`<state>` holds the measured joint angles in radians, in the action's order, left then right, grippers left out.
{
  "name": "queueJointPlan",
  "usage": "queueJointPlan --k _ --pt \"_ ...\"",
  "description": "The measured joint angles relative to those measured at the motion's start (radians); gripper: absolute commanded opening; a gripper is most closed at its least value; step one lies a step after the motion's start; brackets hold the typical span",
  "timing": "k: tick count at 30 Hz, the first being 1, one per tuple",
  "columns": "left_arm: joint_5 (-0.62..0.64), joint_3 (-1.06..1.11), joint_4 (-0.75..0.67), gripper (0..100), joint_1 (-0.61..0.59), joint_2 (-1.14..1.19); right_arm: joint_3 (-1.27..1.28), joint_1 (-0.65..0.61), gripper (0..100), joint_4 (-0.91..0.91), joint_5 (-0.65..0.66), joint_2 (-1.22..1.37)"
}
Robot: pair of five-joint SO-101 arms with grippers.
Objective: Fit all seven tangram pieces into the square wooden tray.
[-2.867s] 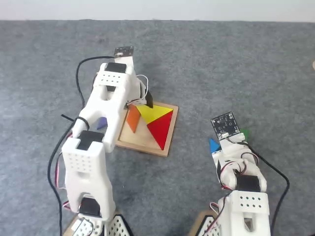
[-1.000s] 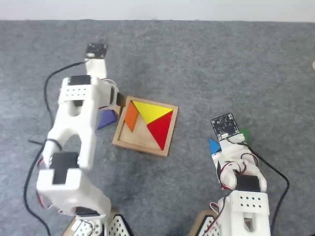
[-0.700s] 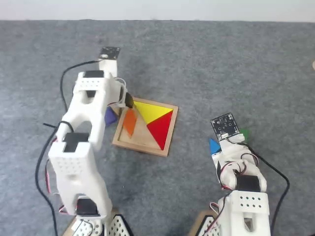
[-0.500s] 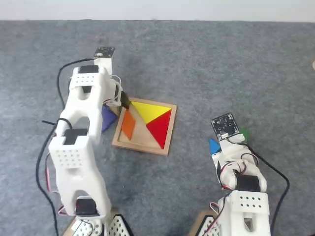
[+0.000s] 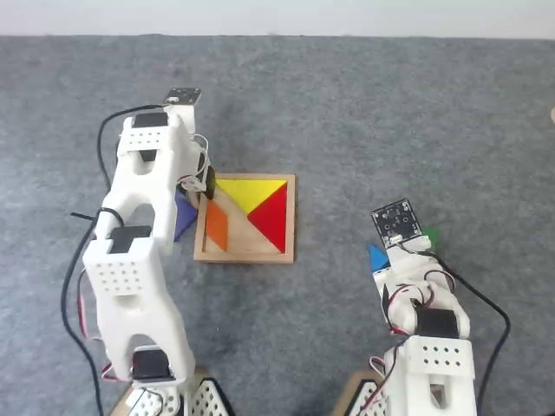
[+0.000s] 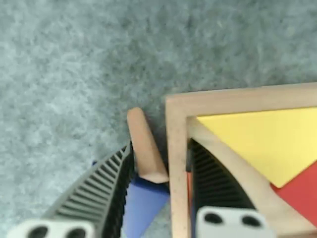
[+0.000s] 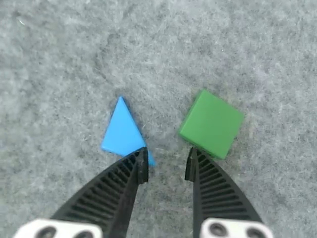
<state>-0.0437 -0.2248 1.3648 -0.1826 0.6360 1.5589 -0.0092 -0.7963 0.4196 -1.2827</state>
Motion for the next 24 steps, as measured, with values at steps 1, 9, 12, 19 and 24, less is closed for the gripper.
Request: queueJointPlan --k 1,9,12,19,24 --pt "0.000 -0.005 0.002 12 -0.005 0.000 0.000 0.000 14.4 0.000 0.000 0.000" --pt "-0.003 -0.041 0.008 10 -0.015 0.002 0.000 0.000 14.4 0.000 0.000 0.000" --pt "-0.003 -0.094 0.046 9 -0.017 0.003 0.000 0.000 14.4 0.000 0.000 0.000" --pt "-0.006 -0.218 0.143 7 -0.020 0.015 0.000 0.000 14.4 0.000 0.000 0.000" --pt "-0.018 -0.219 0.164 7 -0.020 0.015 0.000 0.000 14.4 0.000 0.000 0.000"
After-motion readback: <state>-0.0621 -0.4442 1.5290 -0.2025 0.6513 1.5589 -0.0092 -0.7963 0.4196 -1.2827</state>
